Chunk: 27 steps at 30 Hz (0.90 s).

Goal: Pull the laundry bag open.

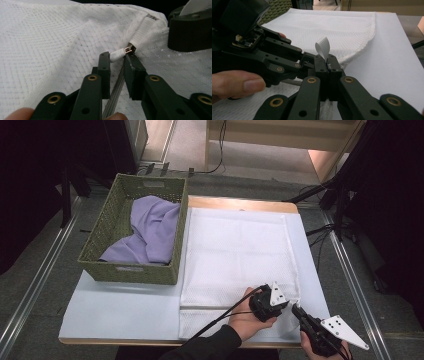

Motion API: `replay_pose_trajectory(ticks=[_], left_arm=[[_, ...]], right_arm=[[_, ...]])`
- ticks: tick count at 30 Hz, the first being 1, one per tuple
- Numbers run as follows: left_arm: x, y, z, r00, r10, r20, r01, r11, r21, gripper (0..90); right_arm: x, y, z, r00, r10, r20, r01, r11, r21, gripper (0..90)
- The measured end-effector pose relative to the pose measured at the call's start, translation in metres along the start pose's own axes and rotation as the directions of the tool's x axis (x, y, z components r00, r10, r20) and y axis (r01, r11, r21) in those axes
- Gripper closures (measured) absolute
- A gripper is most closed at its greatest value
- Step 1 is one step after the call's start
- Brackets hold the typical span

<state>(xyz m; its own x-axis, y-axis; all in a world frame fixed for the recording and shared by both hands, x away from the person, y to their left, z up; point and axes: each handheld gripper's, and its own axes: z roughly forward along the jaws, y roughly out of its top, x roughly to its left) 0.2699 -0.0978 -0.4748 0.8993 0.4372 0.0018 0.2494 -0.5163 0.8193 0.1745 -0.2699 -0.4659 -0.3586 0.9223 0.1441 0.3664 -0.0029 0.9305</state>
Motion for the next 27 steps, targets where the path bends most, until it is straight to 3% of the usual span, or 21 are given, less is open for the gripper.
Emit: replay_pose_trajectory(ticks=[2,4,6,11,13,14,17,20,21,23,27], left_arm=[[-0.001,0.0,0.0,0.9999,0.014,-0.004,-0.014,0.9999,0.009,90.0],[0.0,-0.001,0.0,0.9999,0.012,0.004,-0.012,0.9999,0.009,90.0],[0.0,-0.002,0.0,0.9995,0.027,-0.019,-0.026,0.9992,0.032,90.0],[0.001,-0.003,0.0,0.9997,0.022,-0.009,-0.022,0.9989,0.04,90.0],[0.002,-0.005,0.002,1.0,0.0,-0.006,0.0,0.9986,0.052,90.0],[0.002,-0.005,0.002,1.0,0.0,-0.006,0.0,0.9986,0.052,90.0],[0.004,-0.005,0.003,0.9997,-0.025,-0.004,0.025,0.9971,0.072,90.0],[0.005,-0.006,0.004,0.9993,-0.037,-0.001,0.037,0.9968,0.071,90.0],[0.005,-0.006,0.004,0.9993,-0.038,0.0,0.038,0.9964,0.076,90.0],[0.005,-0.006,0.004,0.999,-0.045,-0.001,0.045,0.996,0.077,90.0],[0.005,-0.006,0.004,0.9992,-0.04,0.003,0.039,0.9955,0.086,90.0]], right_arm=[[0.0,0.0,0.0,1.0,-0.001,0.003,0.001,1.0,0.004,90.0],[-0.002,-0.001,0.0,0.9999,0.008,0.013,-0.008,1.0,0.014,90.0],[-0.003,-0.001,0.0,0.9996,0.019,0.021,-0.02,1.0,0.024,90.0],[-0.005,-0.001,0.0,0.9988,0.039,0.031,-0.04,0.999,0.035,89.8],[-0.008,-0.002,0.001,0.9954,0.082,0.049,-0.085,0.994,0.066,87.3],[-0.008,-0.002,0.001,0.9954,0.082,0.049,-0.085,0.994,0.066,87.3],[-0.018,-0.006,0.003,0.9846,0.157,0.077,-0.165,0.981,0.104,79.7],[-0.023,-0.008,0.004,0.9798,0.184,0.078,-0.193,0.973,0.13,74.3],[-0.028,-0.011,0.007,0.9719,0.22,0.083,-0.231,0.961,0.154,69.9],[-0.03,-0.011,0.008,0.9706,0.222,0.092,-0.235,0.958,0.163,68.0],[-0.038,-0.014,0.011,0.9486,0.283,0.141,-0.306,0.935,0.177,57.0]])
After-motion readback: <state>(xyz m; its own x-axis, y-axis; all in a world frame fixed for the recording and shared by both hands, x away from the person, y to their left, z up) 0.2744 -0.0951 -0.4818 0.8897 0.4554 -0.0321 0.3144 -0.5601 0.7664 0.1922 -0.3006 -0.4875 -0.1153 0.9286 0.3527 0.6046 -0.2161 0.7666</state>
